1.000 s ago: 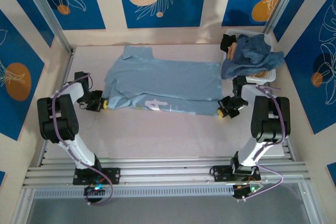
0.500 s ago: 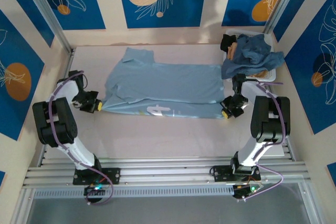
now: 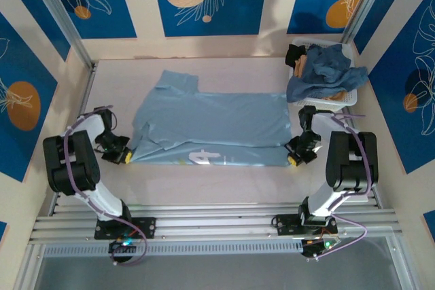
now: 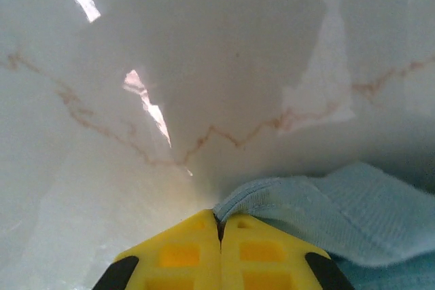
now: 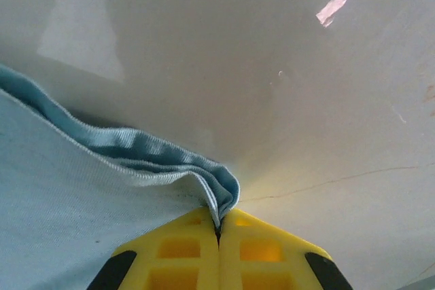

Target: Fold and stack the t-shirts

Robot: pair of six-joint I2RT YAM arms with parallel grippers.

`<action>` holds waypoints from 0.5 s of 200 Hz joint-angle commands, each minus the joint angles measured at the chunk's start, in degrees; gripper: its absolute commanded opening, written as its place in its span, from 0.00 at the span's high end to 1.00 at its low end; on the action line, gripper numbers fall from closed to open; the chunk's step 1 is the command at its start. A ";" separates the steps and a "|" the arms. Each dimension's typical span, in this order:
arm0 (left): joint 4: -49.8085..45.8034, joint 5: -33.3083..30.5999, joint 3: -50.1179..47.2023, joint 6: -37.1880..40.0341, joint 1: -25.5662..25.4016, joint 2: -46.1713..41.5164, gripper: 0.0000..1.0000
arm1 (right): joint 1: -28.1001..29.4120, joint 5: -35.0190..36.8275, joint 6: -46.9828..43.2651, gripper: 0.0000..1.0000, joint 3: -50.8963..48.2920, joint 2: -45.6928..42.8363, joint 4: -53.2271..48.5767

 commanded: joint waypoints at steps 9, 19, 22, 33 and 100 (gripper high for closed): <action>-0.47 -4.98 2.60 3.33 1.01 -1.67 0.76 | 0.52 0.89 -0.09 0.83 1.02 -1.67 -2.03; -1.11 -6.01 3.85 3.88 0.55 -3.78 0.63 | 0.63 1.33 -0.42 0.72 1.54 -3.43 -2.58; -1.51 -6.46 4.33 4.11 0.32 -4.40 0.59 | 0.76 1.43 -0.54 0.69 1.72 -3.99 -2.70; -3.20 -7.97 6.46 4.79 -0.72 -6.73 0.47 | 1.43 2.01 -0.91 0.61 2.70 -6.16 -3.45; 6.21 5.47 7.28 -2.45 -10.55 -9.77 0.50 | 13.99 -0.55 -5.42 0.54 8.20 -13.38 0.88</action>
